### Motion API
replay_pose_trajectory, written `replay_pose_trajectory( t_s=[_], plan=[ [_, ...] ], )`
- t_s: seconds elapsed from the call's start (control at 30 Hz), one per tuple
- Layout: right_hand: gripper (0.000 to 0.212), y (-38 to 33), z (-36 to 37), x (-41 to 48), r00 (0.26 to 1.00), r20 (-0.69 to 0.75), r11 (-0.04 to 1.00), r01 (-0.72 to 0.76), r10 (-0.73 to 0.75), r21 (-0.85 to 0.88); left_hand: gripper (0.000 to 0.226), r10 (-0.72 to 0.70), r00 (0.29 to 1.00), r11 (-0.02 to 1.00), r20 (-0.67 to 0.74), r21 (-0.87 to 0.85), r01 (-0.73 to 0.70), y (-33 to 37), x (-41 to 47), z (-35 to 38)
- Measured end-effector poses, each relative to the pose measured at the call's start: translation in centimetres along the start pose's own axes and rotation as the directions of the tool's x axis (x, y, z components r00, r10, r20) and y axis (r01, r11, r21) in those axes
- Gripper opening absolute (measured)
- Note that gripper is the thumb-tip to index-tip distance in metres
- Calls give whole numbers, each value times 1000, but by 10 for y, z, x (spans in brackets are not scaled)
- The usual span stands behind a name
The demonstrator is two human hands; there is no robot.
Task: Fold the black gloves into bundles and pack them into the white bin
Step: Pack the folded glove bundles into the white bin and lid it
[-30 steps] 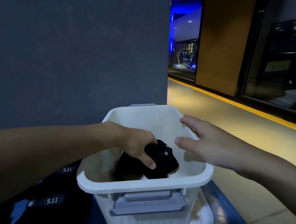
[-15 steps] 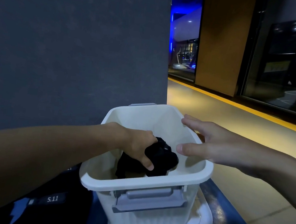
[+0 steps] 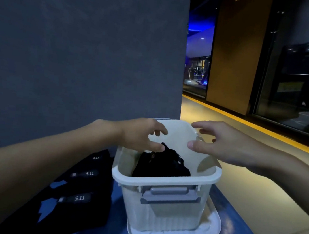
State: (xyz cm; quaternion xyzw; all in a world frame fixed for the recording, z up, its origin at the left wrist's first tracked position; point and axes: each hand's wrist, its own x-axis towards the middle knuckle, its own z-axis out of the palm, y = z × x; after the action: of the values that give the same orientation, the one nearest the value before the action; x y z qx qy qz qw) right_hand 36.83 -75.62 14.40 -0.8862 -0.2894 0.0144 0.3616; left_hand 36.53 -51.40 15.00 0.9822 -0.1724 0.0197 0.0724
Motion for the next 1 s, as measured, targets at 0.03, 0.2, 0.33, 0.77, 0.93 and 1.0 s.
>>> replay_pose_trajectory(
  t_s=[0.03,0.2,0.33,0.77,0.93,1.0],
  plan=[
    [59,-7,2,-1,1000,-2,1000,13,-13,-8,52,-9,998,999,-57,-39,7,1,-14,-4],
    [64,-56,30,-6,993,-17,990,118,-120,-74,37,-55,953,992,-297,-128,18,-2,-88,-15],
    [58,-95,64,-15,976,-6,972,215,-217,-97,31,-132,933,982,-336,-170,78,-11,-146,-12],
    [32,-114,216,-4,925,156,912,371,-346,-173,25,-437,819,894,-373,-280,349,-72,-247,85],
    [49,-90,238,8,955,197,938,262,-220,-225,29,-358,875,927,-325,-236,292,-70,-238,104],
    [47,-87,241,11,961,189,937,247,-203,-248,29,-354,889,925,-291,-248,287,-67,-234,107]
  ],
)
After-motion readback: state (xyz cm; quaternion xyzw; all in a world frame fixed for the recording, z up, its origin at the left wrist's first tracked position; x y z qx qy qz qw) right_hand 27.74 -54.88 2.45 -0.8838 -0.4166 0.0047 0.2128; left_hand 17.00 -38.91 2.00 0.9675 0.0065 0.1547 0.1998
